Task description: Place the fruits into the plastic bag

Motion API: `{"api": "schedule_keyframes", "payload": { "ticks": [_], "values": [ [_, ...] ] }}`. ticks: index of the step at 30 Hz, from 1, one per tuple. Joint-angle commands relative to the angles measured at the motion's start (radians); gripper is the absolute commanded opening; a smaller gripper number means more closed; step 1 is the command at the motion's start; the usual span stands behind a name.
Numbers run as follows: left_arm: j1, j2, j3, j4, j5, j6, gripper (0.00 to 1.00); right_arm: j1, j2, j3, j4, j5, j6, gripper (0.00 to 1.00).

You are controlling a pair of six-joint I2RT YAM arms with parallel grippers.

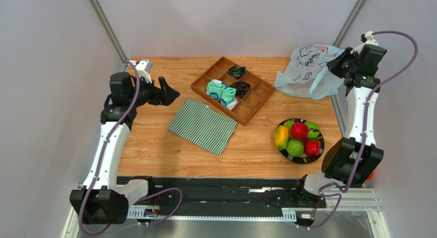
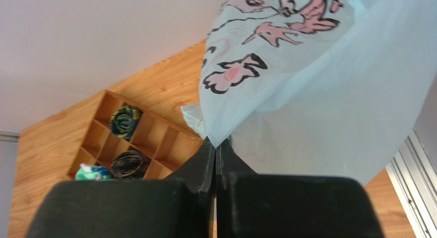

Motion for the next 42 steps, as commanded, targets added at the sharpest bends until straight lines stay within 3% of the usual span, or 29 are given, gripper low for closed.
{"api": "schedule_keyframes", "payload": {
  "ticks": [1,4,7,15,21,30,34,37,42],
  "values": [
    [-0.002,-0.040,-0.014,0.117,0.128,-0.019,0.97,0.002,-0.102,0.010,0.111,-0.142,0.071,0.00],
    [-0.002,-0.050,-0.030,0.168,0.195,-0.038,0.90,0.000,-0.160,0.014,0.146,-0.205,0.125,0.00],
    [-0.029,-0.054,-0.037,0.200,0.252,-0.043,0.89,0.000,-0.215,0.028,0.166,-0.245,0.170,0.00],
    [-0.138,-0.109,-0.046,0.234,0.331,-0.020,0.94,0.000,-0.318,0.069,0.169,-0.381,0.323,0.00],
    [-0.148,-0.166,-0.102,0.337,0.346,-0.135,0.96,0.031,-0.407,-0.025,0.258,-0.456,0.452,0.00],
    [-0.192,-0.183,-0.254,0.414,0.265,-0.292,0.96,0.241,-0.533,-0.150,0.324,-0.372,0.547,0.00],
    [-0.194,-0.200,-0.313,0.521,0.269,-0.389,0.96,0.342,-0.549,-0.188,0.346,-0.318,0.579,0.00],
    [-0.214,-0.206,-0.371,0.688,0.296,-0.494,0.98,0.443,-0.544,-0.205,0.358,-0.271,0.576,0.00],
    [-0.274,-0.189,-0.376,0.691,0.283,-0.454,0.98,0.554,-0.509,-0.210,0.393,-0.237,0.578,0.00]
  ]
}}
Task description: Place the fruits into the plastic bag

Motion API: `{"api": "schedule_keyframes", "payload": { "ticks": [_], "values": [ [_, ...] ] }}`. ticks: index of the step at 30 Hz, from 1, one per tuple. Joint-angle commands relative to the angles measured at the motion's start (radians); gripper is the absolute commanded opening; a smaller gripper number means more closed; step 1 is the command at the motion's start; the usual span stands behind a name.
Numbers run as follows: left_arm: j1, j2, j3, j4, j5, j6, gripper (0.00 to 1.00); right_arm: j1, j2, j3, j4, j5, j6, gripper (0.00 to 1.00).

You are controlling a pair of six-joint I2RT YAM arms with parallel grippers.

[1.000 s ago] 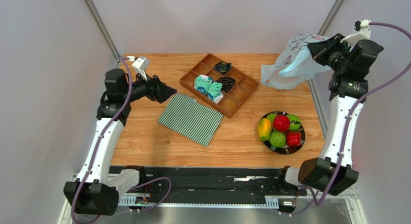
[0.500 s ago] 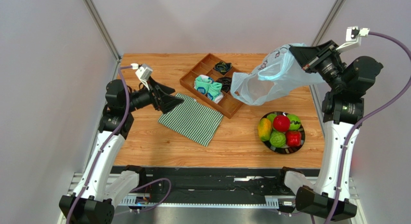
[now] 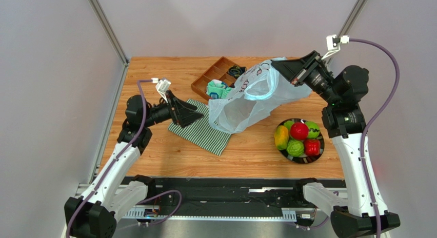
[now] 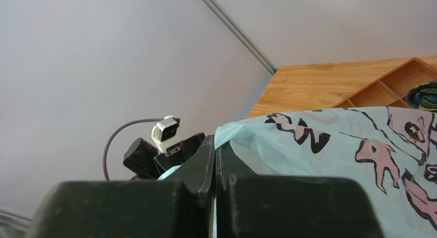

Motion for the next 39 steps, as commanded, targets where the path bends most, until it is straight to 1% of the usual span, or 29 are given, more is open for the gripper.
{"api": "schedule_keyframes", "payload": {
  "ticks": [1,2,4,6,10,14,20,25,29,35,37,38,39],
  "values": [
    [-0.033,-0.005,0.008,0.087,-0.003,0.008,0.98,0.073,0.022,0.007,0.083,0.065,0.019,0.00],
    [-0.041,-0.006,0.011,0.037,-0.030,0.025,0.98,0.084,0.028,0.010,0.091,0.068,0.019,0.00],
    [-0.052,-0.008,0.011,-0.017,-0.049,0.081,0.98,0.101,0.038,0.018,0.095,0.076,0.019,0.00],
    [-0.073,-0.017,-0.006,-0.068,-0.083,0.101,0.98,0.113,0.046,0.024,0.101,0.079,0.019,0.00],
    [-0.127,-0.037,-0.064,-0.050,-0.113,0.080,0.98,0.121,0.058,0.015,0.123,0.089,0.023,0.00],
    [-0.157,-0.034,-0.109,-0.045,-0.187,0.083,0.98,0.132,0.074,0.005,0.141,0.088,0.034,0.00],
    [-0.177,0.029,-0.051,-0.031,-0.256,0.109,0.98,0.151,0.085,-0.001,0.146,0.072,0.045,0.00],
    [-0.217,0.119,0.015,-0.011,-0.259,0.118,0.96,0.153,0.065,-0.007,0.140,0.082,0.043,0.00],
    [-0.253,0.155,0.011,-0.028,-0.267,0.123,0.95,0.151,0.055,0.007,0.124,0.083,0.037,0.00],
    [-0.276,0.132,-0.027,-0.028,-0.314,0.108,0.94,0.153,0.042,0.001,0.131,0.079,0.051,0.00],
    [-0.276,0.124,-0.028,-0.020,-0.319,0.111,0.81,0.153,0.035,-0.005,0.127,0.074,0.052,0.00],
    [-0.276,0.110,-0.026,-0.014,-0.317,0.108,0.56,0.151,0.032,-0.008,0.123,0.074,0.048,0.00],
    [-0.276,0.101,-0.024,-0.002,-0.308,0.108,0.42,0.153,0.031,-0.010,0.091,0.076,0.039,0.00]
  ]
}}
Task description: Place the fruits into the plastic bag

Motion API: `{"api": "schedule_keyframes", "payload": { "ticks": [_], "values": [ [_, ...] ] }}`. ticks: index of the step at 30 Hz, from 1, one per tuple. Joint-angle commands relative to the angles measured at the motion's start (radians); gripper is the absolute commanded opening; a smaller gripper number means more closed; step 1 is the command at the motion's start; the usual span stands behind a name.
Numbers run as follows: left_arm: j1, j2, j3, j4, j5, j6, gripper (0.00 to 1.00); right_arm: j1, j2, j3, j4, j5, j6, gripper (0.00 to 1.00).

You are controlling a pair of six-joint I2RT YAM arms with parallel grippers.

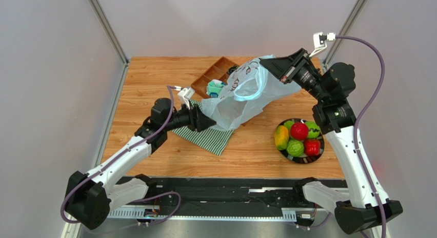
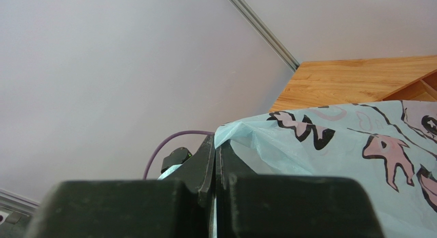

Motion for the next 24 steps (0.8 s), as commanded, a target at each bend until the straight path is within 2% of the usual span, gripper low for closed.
{"api": "schedule_keyframes", "payload": {
  "ticks": [1,2,4,8,12,15,17,19,20,22,23,24],
  "values": [
    [-0.006,-0.057,0.016,0.053,0.012,0.011,0.30,0.003,-0.037,-0.007,-0.022,0.006,-0.026,0.00],
    [-0.006,-0.086,0.031,0.033,0.018,0.031,0.13,0.003,-0.043,-0.010,-0.050,0.012,-0.043,0.00],
    [-0.006,-0.148,0.107,-0.102,0.023,0.068,0.00,0.003,-0.052,-0.013,-0.154,0.040,-0.117,0.00],
    [-0.006,-0.282,0.242,-0.379,0.037,0.103,0.00,0.002,-0.075,0.009,-0.452,0.202,-0.288,0.00],
    [-0.006,-0.350,0.356,-0.555,0.069,0.086,0.00,0.002,-0.083,-0.025,-0.587,0.298,-0.362,0.00],
    [-0.006,-0.351,0.356,-0.572,0.163,-0.007,0.00,0.003,-0.103,-0.086,-0.593,0.284,-0.353,0.01],
    [-0.006,-0.350,0.336,-0.508,0.243,-0.065,0.00,0.003,-0.123,-0.115,-0.587,0.272,-0.347,0.03],
    [-0.006,-0.350,0.329,-0.457,0.264,-0.121,0.00,0.003,-0.135,-0.119,-0.599,0.290,-0.355,0.07],
    [-0.006,-0.348,0.329,-0.449,0.265,-0.128,0.00,0.003,-0.140,-0.117,-0.619,0.298,-0.368,0.17],
    [-0.006,-0.336,0.336,-0.446,0.259,-0.133,0.00,0.003,-0.143,-0.109,-0.665,0.324,-0.390,0.30],
    [-0.006,-0.330,0.342,-0.446,0.257,-0.135,0.00,0.003,-0.143,-0.093,-0.686,0.333,-0.402,0.47],
    [-0.006,-0.315,0.345,-0.446,0.257,-0.141,0.00,0.005,-0.138,-0.082,-0.711,0.345,-0.436,0.57]
  ]
}}
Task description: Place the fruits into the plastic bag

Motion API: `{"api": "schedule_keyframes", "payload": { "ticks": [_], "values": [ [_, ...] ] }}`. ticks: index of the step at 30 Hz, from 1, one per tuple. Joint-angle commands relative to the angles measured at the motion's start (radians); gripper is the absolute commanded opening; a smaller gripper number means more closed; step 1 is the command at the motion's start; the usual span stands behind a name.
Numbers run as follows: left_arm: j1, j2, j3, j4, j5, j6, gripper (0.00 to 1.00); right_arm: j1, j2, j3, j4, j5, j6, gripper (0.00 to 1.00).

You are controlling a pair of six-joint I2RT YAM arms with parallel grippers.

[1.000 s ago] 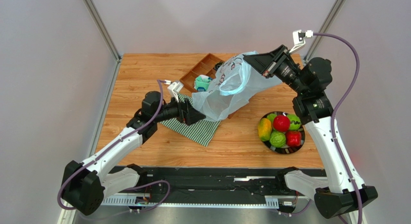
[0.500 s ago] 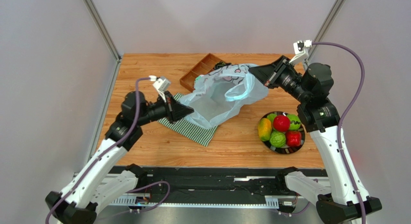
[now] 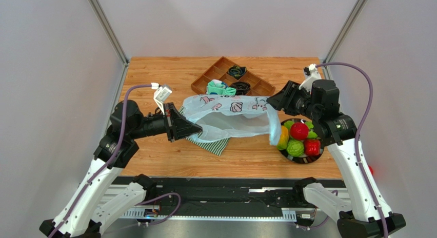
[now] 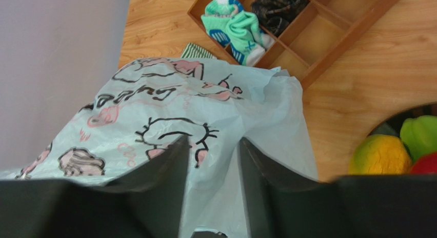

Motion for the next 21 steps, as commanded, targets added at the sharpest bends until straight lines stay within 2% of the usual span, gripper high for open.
{"api": "schedule_keyframes", "payload": {
  "ticks": [1,2,5,7,10,15,21],
  "values": [
    [-0.002,0.031,0.017,0.018,0.044,-0.067,0.00,-0.001,-0.023,0.061,-0.133,0.110,-0.106,0.63],
    [-0.002,0.038,0.019,0.018,0.042,-0.070,0.00,-0.001,-0.023,0.094,-0.164,0.141,-0.126,0.72],
    [-0.002,0.060,0.022,0.029,0.041,-0.085,0.00,-0.001,-0.028,0.145,-0.272,0.315,-0.184,0.82],
    [0.000,0.065,0.030,0.024,0.039,-0.082,0.00,-0.002,-0.023,0.168,-0.351,0.471,-0.197,0.85],
    [0.000,0.077,0.057,-0.037,0.009,-0.036,0.00,-0.021,0.006,0.207,-0.439,0.590,-0.209,0.91],
    [0.000,0.101,0.100,-0.144,-0.045,0.057,0.00,-0.097,0.049,0.190,-0.467,0.563,-0.229,0.92],
    [0.000,0.109,0.117,-0.155,-0.036,0.071,0.00,-0.107,0.139,0.067,-0.465,0.505,-0.238,0.91]
  ]
}}
